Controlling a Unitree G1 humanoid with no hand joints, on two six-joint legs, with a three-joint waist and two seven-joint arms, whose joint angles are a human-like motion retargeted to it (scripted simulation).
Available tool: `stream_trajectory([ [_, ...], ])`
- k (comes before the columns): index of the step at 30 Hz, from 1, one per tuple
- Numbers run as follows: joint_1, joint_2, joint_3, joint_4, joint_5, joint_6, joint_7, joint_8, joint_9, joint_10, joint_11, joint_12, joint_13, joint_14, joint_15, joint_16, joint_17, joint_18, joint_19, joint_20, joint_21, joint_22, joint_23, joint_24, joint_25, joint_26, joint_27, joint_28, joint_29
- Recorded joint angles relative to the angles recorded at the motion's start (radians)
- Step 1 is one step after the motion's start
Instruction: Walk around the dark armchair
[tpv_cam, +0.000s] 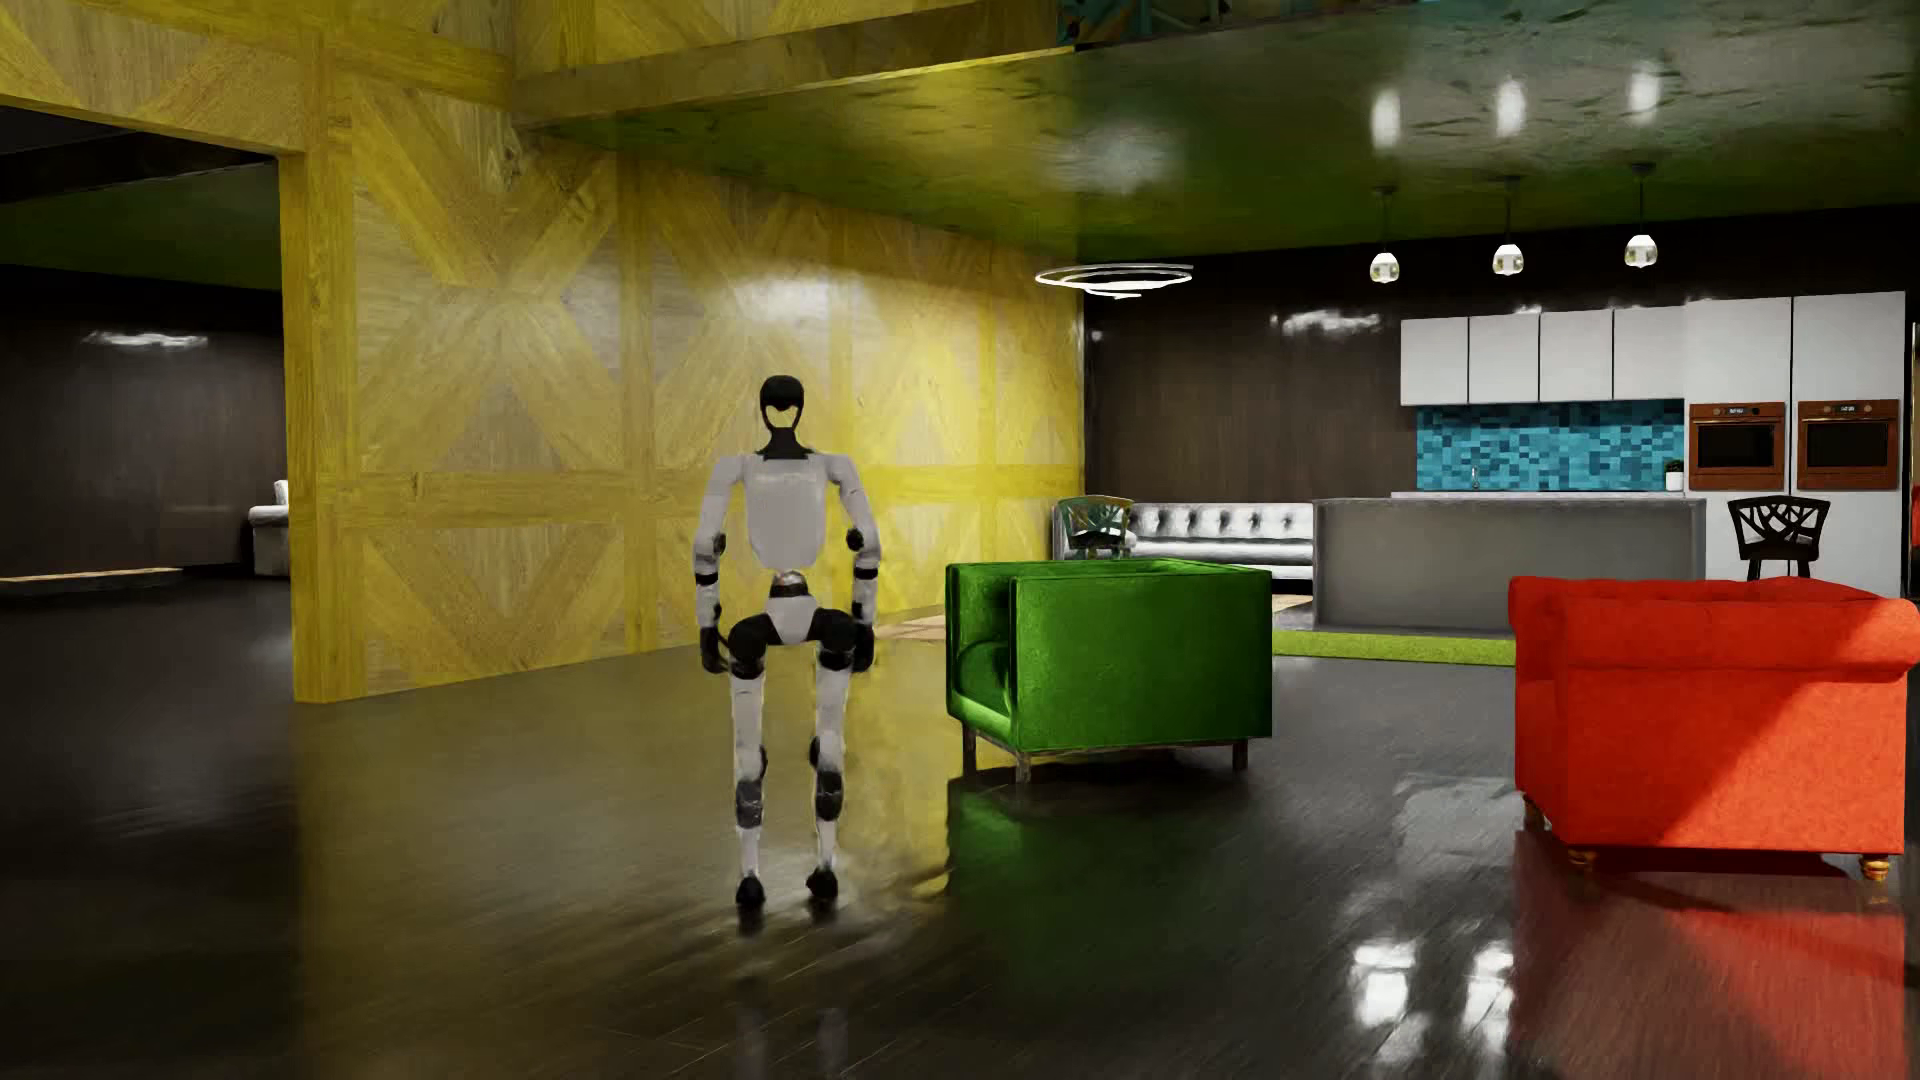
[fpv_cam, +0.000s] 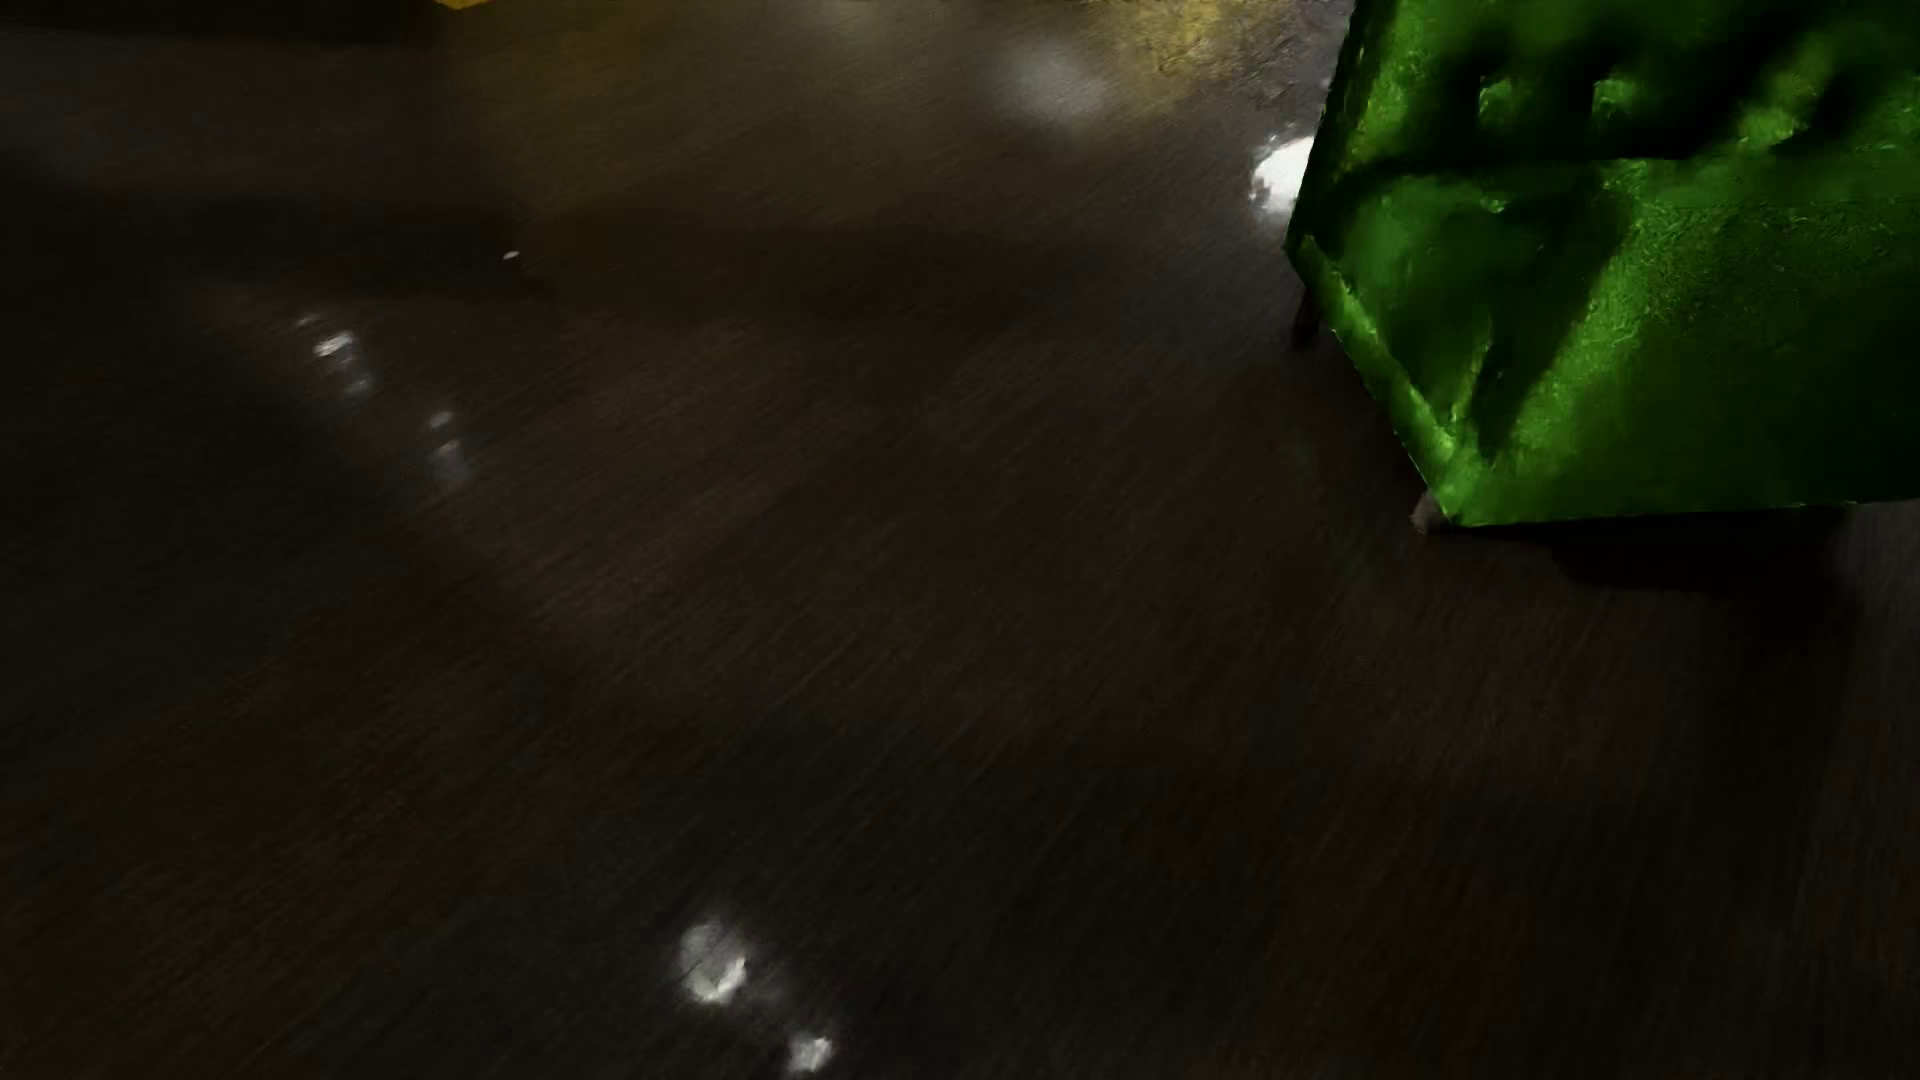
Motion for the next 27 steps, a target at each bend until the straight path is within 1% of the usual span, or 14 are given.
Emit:
stream_trajectory([
  [8, 0.037, -0.033, -0.005, 0.005, 0.019, 0.015, 0.0, 0.0, 0.002, -0.019, -0.001, -0.039, -0.029, -0.048, 0.094, -0.02, 0.013, 0.0, 0.0, 0.018, -0.029, -0.019, -0.09, 0.0, 0.0, 0.0, 0.0, 0.0, 0.0],
  [9, 0.012, -0.047, -0.033, -0.006, 0.012, 0.006, 0.0, 0.0, 0.011, -0.017, 0.006, -0.041, -0.039, -0.056, 0.115, -0.017, 0.021, 0.0, 0.0, 0.025, -0.038, -0.024, -0.088, 0.0, 0.0, 0.0, 0.0, 0.0, 0.0],
  [10, 0.001, -0.047, -0.007, -0.004, 0.023, 0.009, 0.0, 0.0, 0.014, 0.002, 0.01, -0.028, -0.035, -0.075, 0.13, -0.015, 0.018, 0.0, 0.0, 0.019, -0.001, -0.02, -0.097, 0.0, 0.0, 0.0, 0.0, 0.0, 0.0],
  [12, -0.077, -0.021, 0.003, -0.006, 0.028, 0.005, 0.0, 0.0, 0.036, 0.124, 0.017, 0.001, -0.033, -0.123, 0.105, -0.005, 0.013, 0.0, 0.0, 0.036, 0.013, -0.015, -0.095, 0.0, 0.0, 0.0, 0.0, 0.0, 0.0],
  [13, -0.131, 0.024, 0.012, 0.012, 0.043, 0.019, 0.0, 0.0, 0.065, 0.243, 0.009, 0.007, -0.043, -0.112, 0.086, -0.008, 0.002, 0.0, 0.0, 0.029, 0.041, 0.003, -0.083, 0.0, 0.0, 0.0, 0.0, 0.0, 0.0],
  [14, -0.189, 0.049, 0.022, 0.003, 0.041, 0.021, 0.0, 0.0, 0.087, 0.341, 0.008, 0.013, -0.029, -0.123, 0.068, -0.011, -0.032, 0.0, 0.0, 0.017, 0.026, 0.003, -0.166, 0.0, 0.0, 0.0, 0.0, 0.0, 0.0],
  [15, -0.244, 0.067, 0.066, 0.003, 0.022, 0.01, 0.0, 0.0, 0.083, 0.415, 0.002, 0.031, -0.041, -0.129, 0.044, -0.01, -0.042, 0.0, 0.0, 0.011, 0.049, 0.008, -0.163, 0.0, 0.0, 0.0, 0.0, 0.0, 0.0],
  [18, -0.387, 0.118, 0.159, 0.005, -0.014, -0.03, 0.0, 0.0, 0.096, 0.334, -0.017, 0.065, -0.098, -0.071, -0.017, 0.012, -0.023, 0.0, 0.0, 0.001, 0.011, 0.03, -0.131, 0.0, 0.0, 0.0, 0.0, 0.0, 0.0],
  [21, -0.479, 0.256, 0.177, 0.02, -0.018, -0.028, 0.0, 0.0, 0.122, 0.206, -0.034, 0.086, -0.137, 0.028, -0.135, 0.013, -0.023, 0.0, 0.0, 0.007, 0.002, 0.101, -0.135, 0.0, 0.0, 0.0, 0.0, 0.0, 0.0],
  [23, -0.515, 0.332, 0.2, 0.017, -0.023, -0.029, 0.0, 0.0, 0.132, 0.143, -0.038, 0.091, -0.162, 0.038, -0.169, 0.013, -0.023, 0.0, 0.0, 0.018, 0.005, 0.14, -0.111, 0.0, 0.0, 0.0, 0.0, 0.0, 0.0],
  [24, -0.526, 0.365, 0.234, 0.048, -0.018, -0.029, 0.0, 0.0, 0.128, 0.171, -0.058, 0.088, -0.169, 0.025, -0.152, 0.016, -0.02, 0.0, 0.0, 0.013, 0.018, 0.148, -0.086, 0.0, 0.0, 0.0, 0.0, 0.0, 0.0],
  [25, -0.542, 0.387, 0.249, 0.02, -0.042, -0.039, 0.0, 0.0, 0.119, 0.199, -0.05, 0.089, -0.153, 0.028, -0.133, 0.017, -0.044, 0.0, 0.0, 0.002, 0.075, 0.157, -0.127, 0.0, 0.0, 0.0, 0.0, 0.0, 0.0],
  [26, -0.58, 0.371, 0.279, 0.01, -0.071, -0.051, 0.0, 0.0, 0.103, 0.278, -0.022, 0.09, -0.135, -0.003, -0.083, 0.012, -0.013, 0.0, 0.0, 0.01, 0.005, 0.169, -0.076, 0.0, 0.0, 0.0, 0.0, 0.0, 0.0],
  [27, -0.551, 0.388, 0.289, -0.002, -0.091, -0.072, 0.0, 0.0, 0.105, 0.333, 0.022, 0.104, -0.126, -0.037, -0.002, 0.03, -0.014, 0.0, 0.0, 0.003, 0.078, 0.147, -0.059, 0.0, 0.0, 0.0, 0.0, 0.0, 0.0],
])
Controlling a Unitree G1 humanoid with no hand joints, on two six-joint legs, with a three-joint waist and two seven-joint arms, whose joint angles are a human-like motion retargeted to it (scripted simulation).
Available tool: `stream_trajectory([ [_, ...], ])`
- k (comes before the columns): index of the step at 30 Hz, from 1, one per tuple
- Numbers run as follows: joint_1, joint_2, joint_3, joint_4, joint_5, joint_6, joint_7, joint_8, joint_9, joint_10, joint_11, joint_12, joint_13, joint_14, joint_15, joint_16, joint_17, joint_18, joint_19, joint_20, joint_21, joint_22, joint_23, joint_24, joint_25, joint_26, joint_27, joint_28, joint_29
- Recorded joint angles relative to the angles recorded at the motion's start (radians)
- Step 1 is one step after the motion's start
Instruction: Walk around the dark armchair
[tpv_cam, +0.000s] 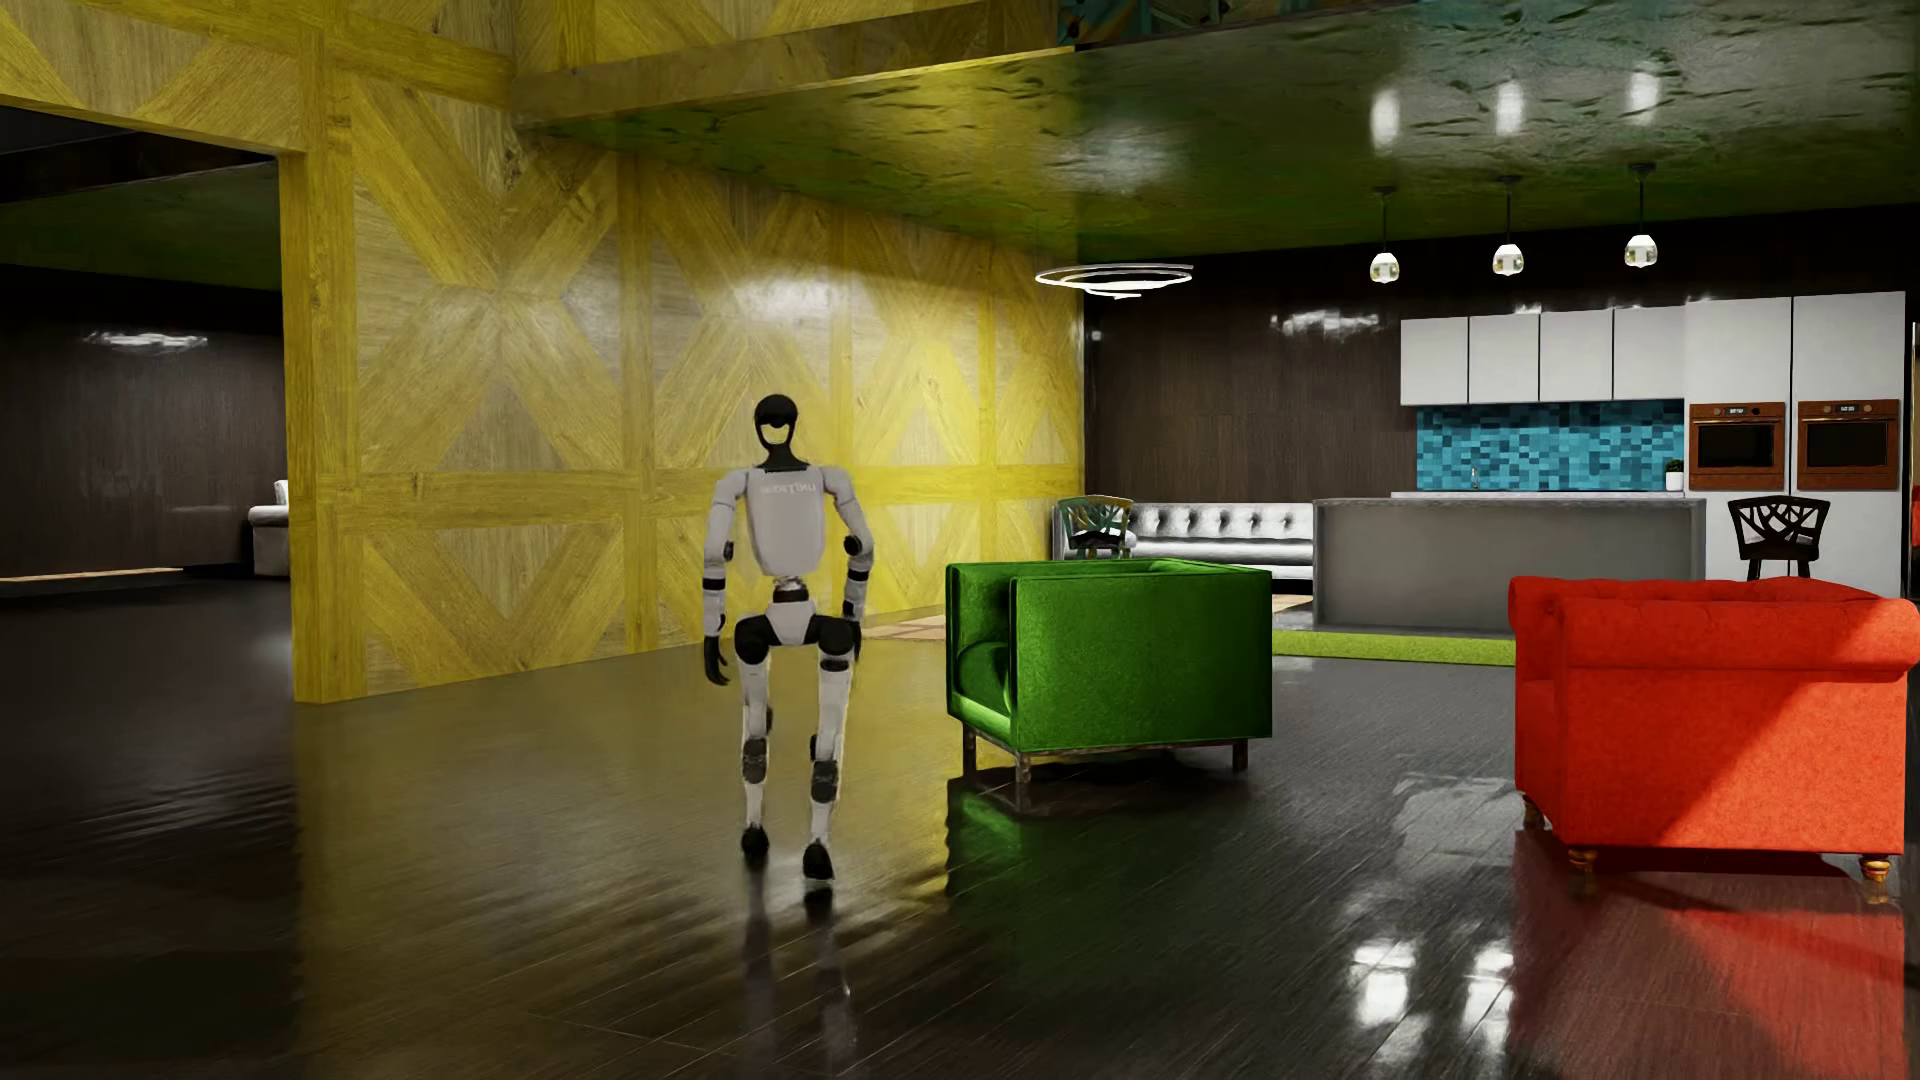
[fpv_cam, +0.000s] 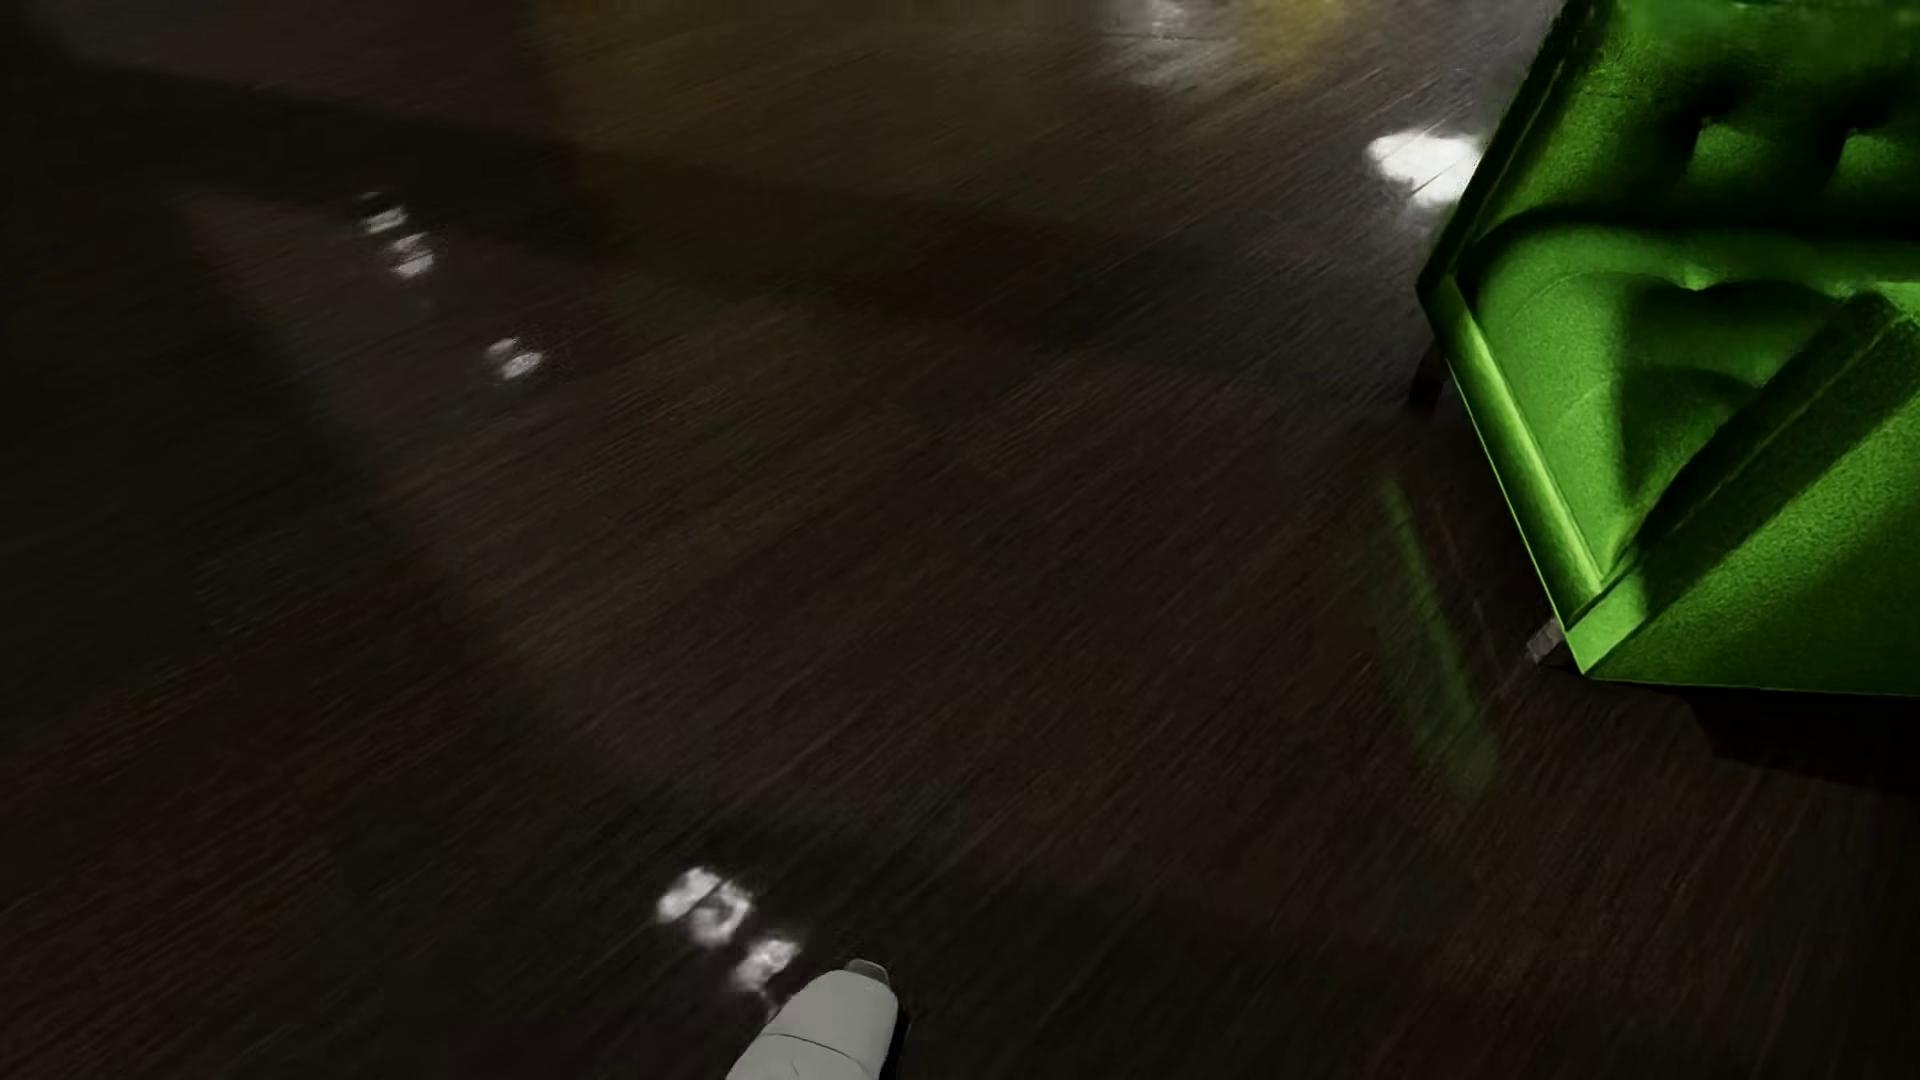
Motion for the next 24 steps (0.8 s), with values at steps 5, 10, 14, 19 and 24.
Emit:
stream_trajectory([
  [5, 0.298, -0.405, -0.153, -0.085, -0.04, 0.022, 0.0, 0.0, 0.039, -0.03, 0.853, -0.057, 0.106, -0.157, 0.436, -0.024, -0.014, 0.0, 0.0, -0.012, 0.028, -0.02, 0.003, 0.0, 0.0, 0.0, 0.0, 0.0, 0.0],
  [10, 0.711, -0.766, -0.424, -0.063, 0.023, 0.079, 0.0, 0.0, 0.049, -0.323, 0.29, -0.123, 0.205, -0.144, 0.615, 0.006, -0.03, 0.0, 0.0, 0.008, -0.031, -0.188, -0.03, 0.0, 0.0, 0.0, 0.0, 0.0, 0.0],
  [14, 0.897, -0.857, -0.529, -0.053, 0.01, 0.08, 0.0, 0.0, 0.024, -0.363, -0.019, -0.195, 0.236, -0.211, 0.12, 0.037, -0.031, 0.0, 0.0, 0.045, -0.014, -0.237, -0.021, 0.0, 0.0, 0.0, 0.0, 0.0, 0.0],
  [19, 0.688, -0.836, -0.469, 0.059, 0.135, 0.154, 0.0, 0.0, -0.002, 0.272, 0.24, -0.129, 0.216, 0.325, 0.602, -0.005, -0.027, 0.0, 0.0, 0.025, -0.001, -0.136, 0.016, 0.0, 0.0, 0.0, 0.0, 0.0, 0.0],
  [24, 0.294, -0.329, -0.182, 0.041, 0.116, 0.082, 0.0, 0.0, 0.044, 0.297, 0.028, -0.05, 0.085, -0.064, 0.218, 0.007, -0.058, 0.0, 0.0, -0.016, -0.041, -0.147, -0.088, 0.0, 0.0, 0.0, 0.0, 0.0, 0.0],
])
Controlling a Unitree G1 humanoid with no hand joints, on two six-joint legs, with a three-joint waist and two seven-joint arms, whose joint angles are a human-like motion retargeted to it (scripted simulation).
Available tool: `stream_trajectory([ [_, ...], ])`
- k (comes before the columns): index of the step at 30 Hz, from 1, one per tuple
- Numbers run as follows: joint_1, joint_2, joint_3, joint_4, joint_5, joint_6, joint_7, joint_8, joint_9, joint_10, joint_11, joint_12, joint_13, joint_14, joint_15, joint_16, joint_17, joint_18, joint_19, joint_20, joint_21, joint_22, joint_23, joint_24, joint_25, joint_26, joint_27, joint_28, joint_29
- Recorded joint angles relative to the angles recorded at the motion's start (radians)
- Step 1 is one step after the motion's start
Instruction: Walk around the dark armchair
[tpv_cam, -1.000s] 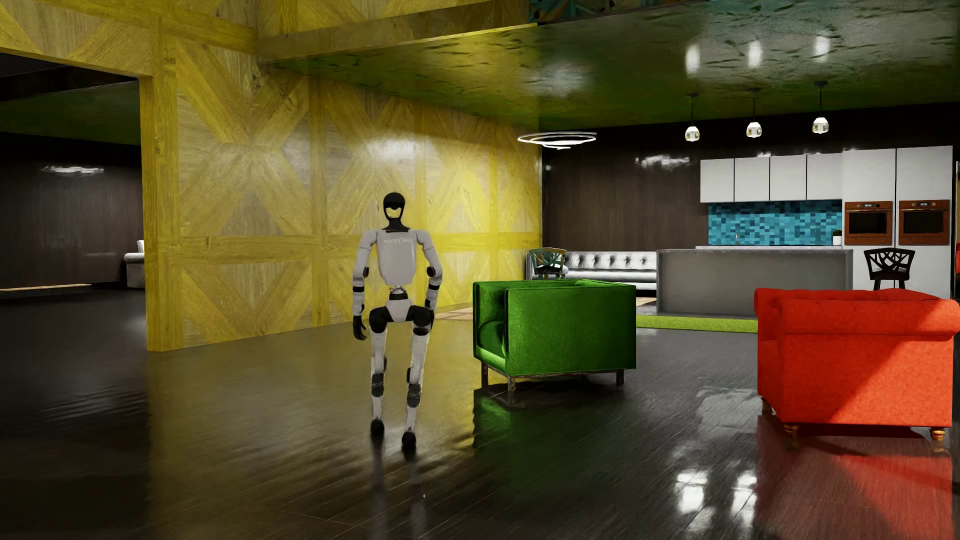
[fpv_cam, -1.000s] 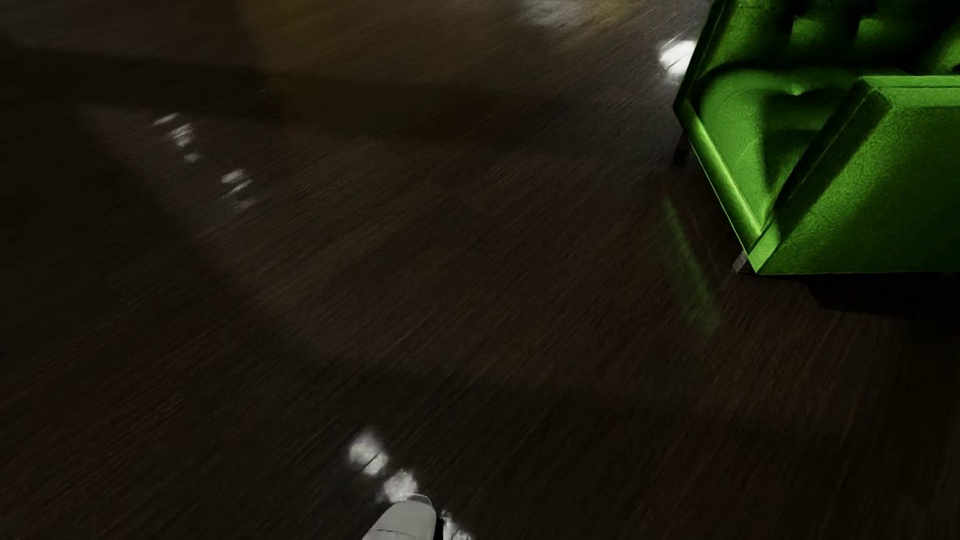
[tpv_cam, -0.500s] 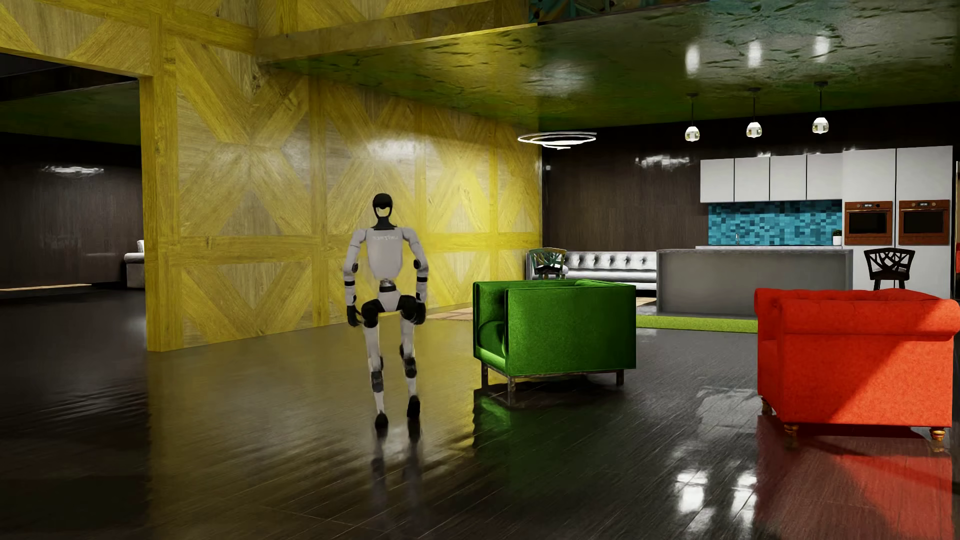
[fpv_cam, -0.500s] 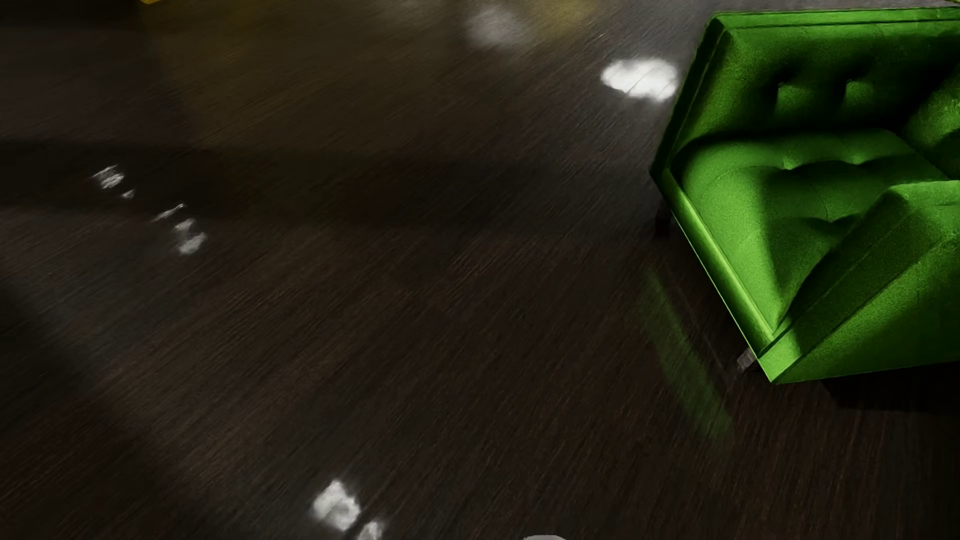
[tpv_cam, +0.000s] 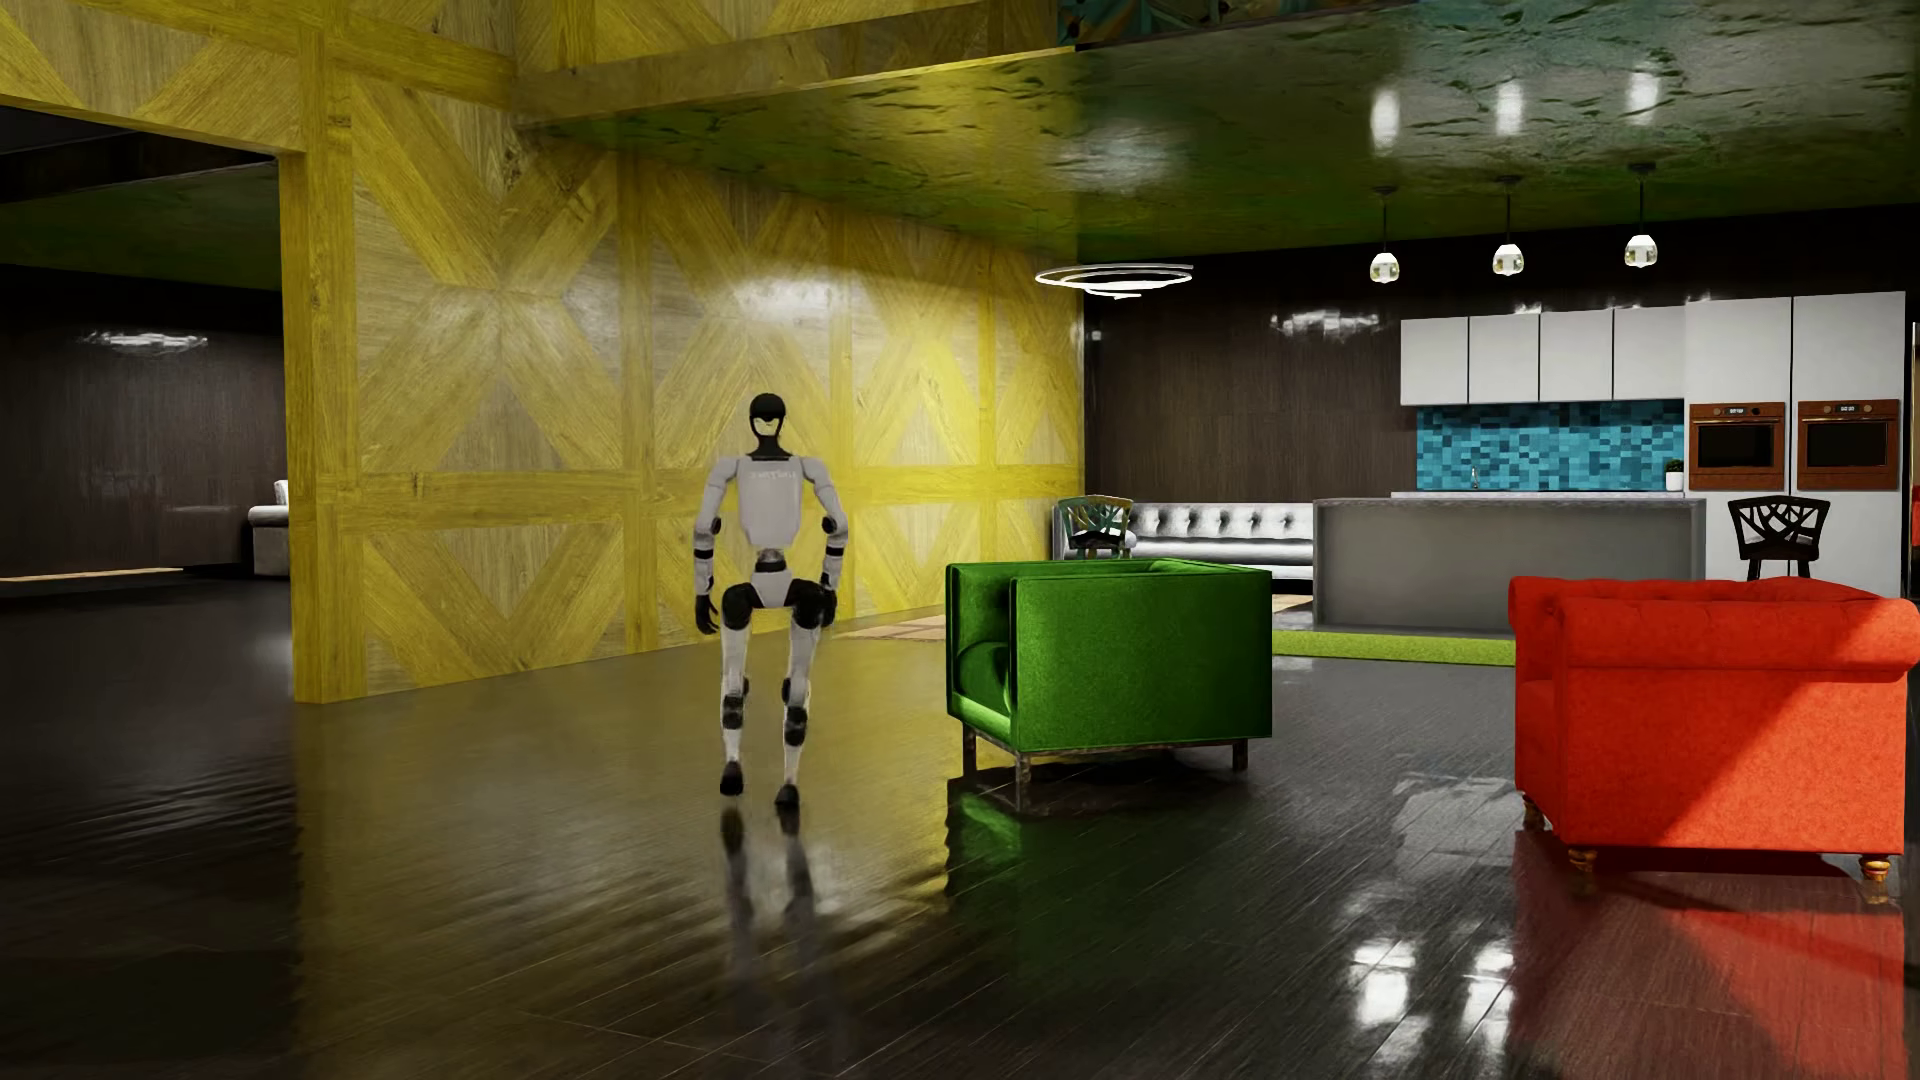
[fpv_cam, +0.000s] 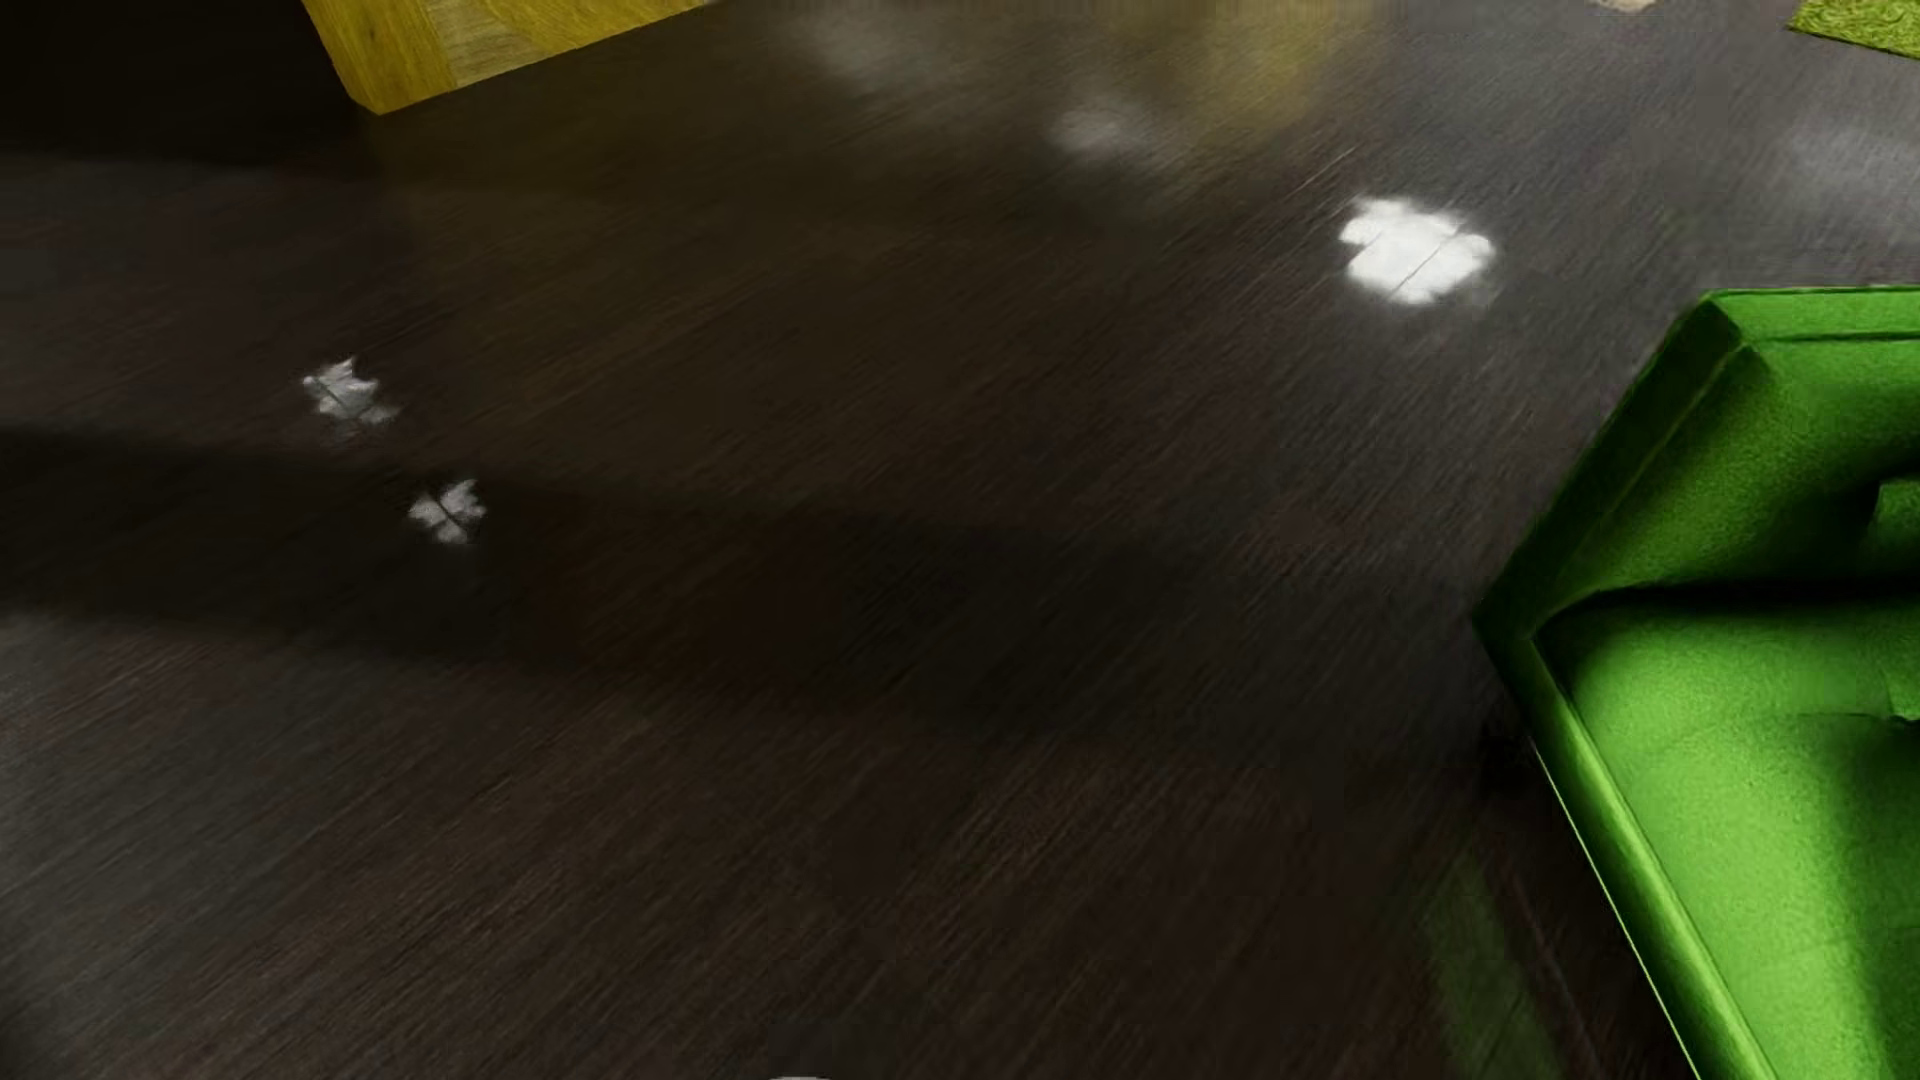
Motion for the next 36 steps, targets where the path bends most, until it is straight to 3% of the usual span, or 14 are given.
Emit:
stream_trajectory([
  [3, -0.111, 0.208, 0.073, 0.006, -0.032, -0.017, 0.0, 0.0, -0.032, -0.533, -0.079, 0.027, -0.094, 0.146, -0.232, -0.001, -0.017, 0.0, 0.0, 0.019, -0.097, 0.039, -0.039, 0.0, 0.0, 0.0, 0.0, 0.0, 0.0],
  [5, -0.148, 0.266, 0.102, 0.014, -0.042, -0.022, 0.0, 0.0, -0.058, -0.677, -0.075, 0.03, -0.132, 0.165, -0.226, -0.004, -0.03, 0.0, 0.0, 0.011, -0.133, 0.07, -0.064, 0.0, 0.0, 0.0, 0.0, 0.0, 0.0],
  [7, -0.142, 0.347, 0.141, -0.027, -0.096, -0.044, 0.0, 0.0, -0.054, -0.533, 0.013, 0.04, -0.092, 0.156, -0.1, -0.001, -0.024, 0.0, 0.0, -0.006, -0.16, 0.107, -0.098, 0.0, 0.0, 0.0, 0.0, 0.0, 0.0],
  [9, -0.135, 0.246, 0.14, -0.085, -0.164, -0.087, 0.0, 0.0, -0.073, -0.364, 0.358, 0.051, -0.029, 0.153, 0.223, -0.015, 0.034, 0.0, 0.0, 0.015, -0.197, 0.166, -0.031, 0.0, 0.0, 0.0, 0.0, 0.0, 0.0],
  [12, 0.101, -0.114, 0.018, -0.117, -0.169, -0.082, 0.0, 0.0, -0.039, -0.435, 0.922, 0.018, -0.006, 0.052, 0.234, -0.014, 0.054, 0.0, 0.0, 0.001, -0.061, 0.149, 0.019, 0.0, 0.0, 0.0, 0.0, 0.0, 0.0],
  [16, 0.403, -0.376, -0.178, -0.103, -0.129, -0.029, 0.0, 0.0, -0.015, -0.623, 0.232, -0.053, 0.082, 0.02, 0.5, 0.017, 0.051, 0.0, 0.0, 0.023, -0.027, -0.009, 0.103, 0.0, 0.0, 0.0, 0.0, 0.0, 0.0],
  [18, 0.493, -0.414, -0.218, -0.087, -0.118, -0.019, 0.0, 0.0, -0.032, -0.638, -0.008, -0.079, 0.111, -0.028, 0.021, 0.038, 0.04, 0.0, 0.0, 0.084, 0.005, -0.092, 0.13, 0.0, 0.0, 0.0, 0.0, 0.0, 0.0],
  [20, 0.562, -0.458, -0.245, -0.087, -0.101, -0.007, 0.0, 0.0, -0.039, -0.602, 0.026, -0.065, 0.147, -0.022, 0.142, 0.044, 0.015, 0.0, 0.0, 0.136, 0.046, -0.112, 0.111, 0.0, 0.0, 0.0, 0.0, 0.0, 0.0],
  [23, 0.394, -0.398, -0.185, -0.009, 0.002, 0.038, 0.0, 0.0, -0.061, -0.068, 0.171, -0.011, 0.174, 0.322, 0.333, 0.022, 0.018, 0.0, 0.0, 0.155, 0.055, -0.033, 0.144, 0.0, 0.0, 0.0, 0.0, 0.0, 0.0],
  [25, 0.188, -0.202, -0.134, 0.013, 0.027, 0.064, 0.0, 0.0, -0.016, 0.176, 0.113, -0.014, 0.151, 0.088, 0.196, 0.011, 0.009, 0.0, 0.0, 0.106, 0.047, 0.019, 0.115, 0.0, 0.0, 0.0, 0.0, 0.0, 0.0],
  [27, 0.062, -0.032, -0.014, -0.011, 0.007, 0.034, 0.0, 0.0, -0.001, -0.038, 0.058, 0.009, 0.092, 0.01, 0.073, 0.008, 0.0, 0.0, 0.0, 0.048, 0.046, 0.048, 0.118, 0.0, 0.0, 0.0, 0.0, 0.0, 0.0],
  [30, -0.077, 0.147, 0.087, -0.021, -0.024, -0.018, 0.0, 0.0, -0.031, -0.591, -0.042, 0.071, 0.019, 0.095, -0.145, 0.025, -0.011, 0.0, 0.0, 0.086, -0.054, 0.043, 0.042, 0.0, 0.0, 0.0, 0.0, 0.0, 0.0],
  [33, -0.157, 0.283, 0.182, 0.016, -0.053, -0.07, 0.0, 0.0, -0.053, -0.551, 0.012, 0.116, -0.001, 0.179, -0.236, 0.045, -0.022, 0.0, 0.0, 0.088, -0.101, 0.066, -0.018, 0.0, 0.0, 0.0, 0.0, 0.0, 0.0],
  [36, -0.125, 0.129, 0.174, -0.027, -0.1, -0.143, 0.0, 0.0, -0.043, -0.309, 0.576, 0.099, 0.006, 0.14, 0.291, 0.031, 0.02, 0.0, 0.0, 0.097, -0.11, 0.154, 0.01, 0.0, 0.0, 0.0, 0.0, 0.0, 0.0],
])
